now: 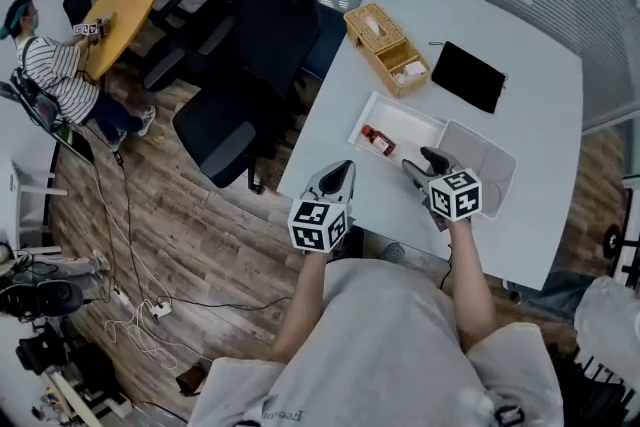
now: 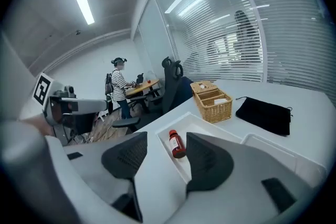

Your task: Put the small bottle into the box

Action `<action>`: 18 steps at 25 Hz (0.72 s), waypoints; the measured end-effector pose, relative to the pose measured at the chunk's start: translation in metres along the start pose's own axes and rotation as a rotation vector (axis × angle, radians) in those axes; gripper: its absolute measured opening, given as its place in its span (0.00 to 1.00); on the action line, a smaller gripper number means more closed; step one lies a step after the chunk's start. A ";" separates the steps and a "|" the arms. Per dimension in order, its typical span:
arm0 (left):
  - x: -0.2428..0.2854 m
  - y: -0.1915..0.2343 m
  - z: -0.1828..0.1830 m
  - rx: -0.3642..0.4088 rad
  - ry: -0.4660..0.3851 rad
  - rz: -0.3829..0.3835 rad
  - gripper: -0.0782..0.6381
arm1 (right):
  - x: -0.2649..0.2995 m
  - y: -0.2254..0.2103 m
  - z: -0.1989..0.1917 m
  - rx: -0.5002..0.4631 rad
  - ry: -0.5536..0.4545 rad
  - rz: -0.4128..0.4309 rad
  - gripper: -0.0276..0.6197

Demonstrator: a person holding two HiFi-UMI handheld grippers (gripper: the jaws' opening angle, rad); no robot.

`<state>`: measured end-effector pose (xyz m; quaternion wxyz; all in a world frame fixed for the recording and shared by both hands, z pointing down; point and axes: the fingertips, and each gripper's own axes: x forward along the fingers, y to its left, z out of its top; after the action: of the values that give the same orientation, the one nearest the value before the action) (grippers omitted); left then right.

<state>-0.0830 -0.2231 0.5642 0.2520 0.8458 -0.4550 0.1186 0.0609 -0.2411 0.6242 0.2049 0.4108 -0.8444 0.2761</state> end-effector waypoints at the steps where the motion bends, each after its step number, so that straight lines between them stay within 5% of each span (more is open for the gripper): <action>1: -0.002 -0.002 -0.002 -0.001 0.000 0.012 0.15 | -0.008 0.000 -0.001 0.015 -0.018 -0.003 0.41; 8: -0.006 -0.023 -0.014 0.018 0.012 0.037 0.15 | -0.056 -0.007 -0.011 0.125 -0.142 -0.039 0.40; 18: -0.023 -0.058 -0.034 0.067 0.017 0.059 0.15 | -0.096 0.001 -0.033 0.155 -0.239 -0.077 0.38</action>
<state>-0.0464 -0.1616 0.5649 0.2240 0.8389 -0.4733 0.1484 0.1195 -0.1632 0.5938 0.0811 0.4874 -0.8226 0.2814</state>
